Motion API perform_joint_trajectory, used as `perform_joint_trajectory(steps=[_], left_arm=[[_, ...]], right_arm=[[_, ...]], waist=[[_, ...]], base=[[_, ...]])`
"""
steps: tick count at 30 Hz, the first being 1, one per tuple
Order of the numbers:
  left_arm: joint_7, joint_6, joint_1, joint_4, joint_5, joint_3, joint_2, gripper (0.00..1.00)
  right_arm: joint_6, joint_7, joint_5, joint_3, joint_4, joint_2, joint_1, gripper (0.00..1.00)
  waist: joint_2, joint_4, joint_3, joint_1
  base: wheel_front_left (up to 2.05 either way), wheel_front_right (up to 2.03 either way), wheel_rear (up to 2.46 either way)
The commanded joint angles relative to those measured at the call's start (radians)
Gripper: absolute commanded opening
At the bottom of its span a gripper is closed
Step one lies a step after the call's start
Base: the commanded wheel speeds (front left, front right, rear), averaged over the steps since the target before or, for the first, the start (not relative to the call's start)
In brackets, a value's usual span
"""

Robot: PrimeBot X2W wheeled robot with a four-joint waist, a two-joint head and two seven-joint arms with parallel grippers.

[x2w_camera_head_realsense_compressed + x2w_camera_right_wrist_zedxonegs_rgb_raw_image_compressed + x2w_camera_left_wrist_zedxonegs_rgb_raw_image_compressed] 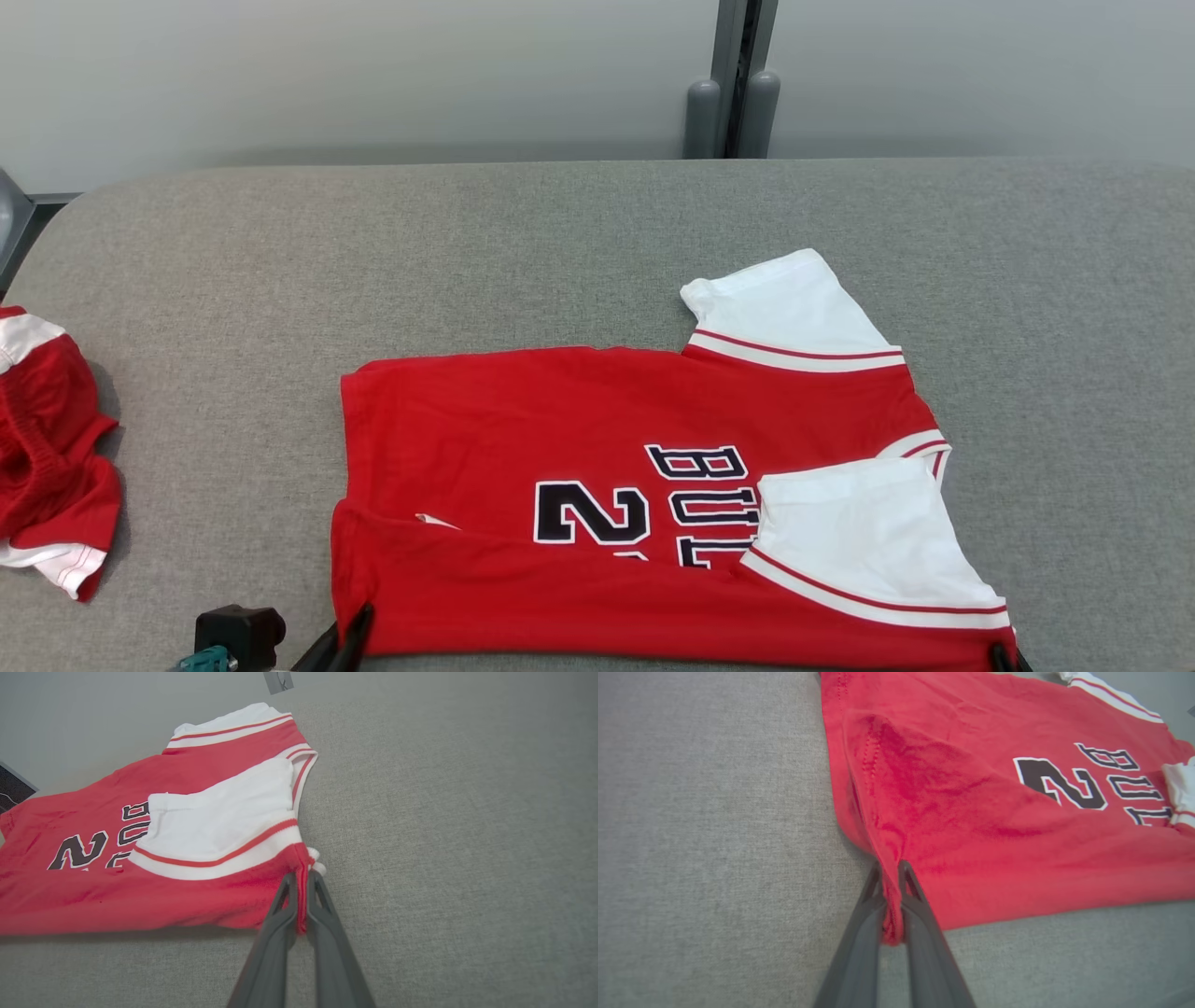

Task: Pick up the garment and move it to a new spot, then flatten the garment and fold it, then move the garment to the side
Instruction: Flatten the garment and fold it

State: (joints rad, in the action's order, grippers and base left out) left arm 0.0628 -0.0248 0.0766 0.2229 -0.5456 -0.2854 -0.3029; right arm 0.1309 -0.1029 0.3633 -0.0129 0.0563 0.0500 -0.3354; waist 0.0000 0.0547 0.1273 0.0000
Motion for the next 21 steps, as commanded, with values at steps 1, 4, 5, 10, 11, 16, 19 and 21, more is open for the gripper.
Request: perform_joint_trajectory(steps=[1,4,5,10,11,16,19,21], left_arm=[[0.013,0.011,0.012,-0.011,-0.006,0.006,-0.009,0.00],[0.028,0.021,0.027,-0.029,-0.008,-0.001,-0.009,0.98],[0.022,0.026,0.028,-0.035,-0.009,0.002,-0.006,1.00],[-0.037,0.055,0.040,-0.057,-0.010,0.029,0.012,1.00],[-0.058,0.063,0.040,-0.067,-0.006,0.038,0.013,1.00],[-0.156,0.102,0.033,-0.116,0.010,0.074,0.032,1.00],[-0.210,0.120,0.012,-0.141,0.033,0.086,0.034,1.00],[-0.236,0.131,0.004,-0.153,0.054,0.089,0.028,1.00]], right_arm=[[0.000,0.004,0.008,-0.008,-0.002,0.005,-0.003,0.00],[0.000,0.015,0.014,-0.009,0.007,0.004,0.000,0.80],[0.000,0.011,0.010,-0.011,0.006,0.004,0.006,1.00],[0.000,-0.037,-0.013,-0.022,-0.021,0.004,0.049,1.00],[0.000,-0.048,-0.017,-0.028,-0.027,0.004,0.060,1.00],[0.000,-0.073,-0.050,-0.044,-0.035,0.004,0.124,1.00],[0.000,-0.072,-0.067,-0.056,-0.033,0.008,0.160,1.00],[0.000,-0.066,-0.077,-0.056,-0.034,0.014,0.182,1.00]], waist=[[0.0000,-0.008,-0.008,0.0000],[0.0000,-0.009,-0.014,0.0000],[0.0000,-0.009,-0.015,0.0000],[0.0000,-0.016,-0.024,0.0000],[0.0000,-0.017,-0.026,0.0000],[0.0000,-0.010,-0.037,0.0000],[0.0000,0.001,-0.044,0.0000],[0.0000,0.007,-0.045,0.0000]], base=[[0.00,0.00,0.00],[0.00,0.00,0.00],[0.00,0.00,0.00],[0.00,0.00,0.00],[0.00,0.00,0.00],[0.00,0.00,0.00],[0.00,0.00,0.00],[0.00,0.00,0.00]])
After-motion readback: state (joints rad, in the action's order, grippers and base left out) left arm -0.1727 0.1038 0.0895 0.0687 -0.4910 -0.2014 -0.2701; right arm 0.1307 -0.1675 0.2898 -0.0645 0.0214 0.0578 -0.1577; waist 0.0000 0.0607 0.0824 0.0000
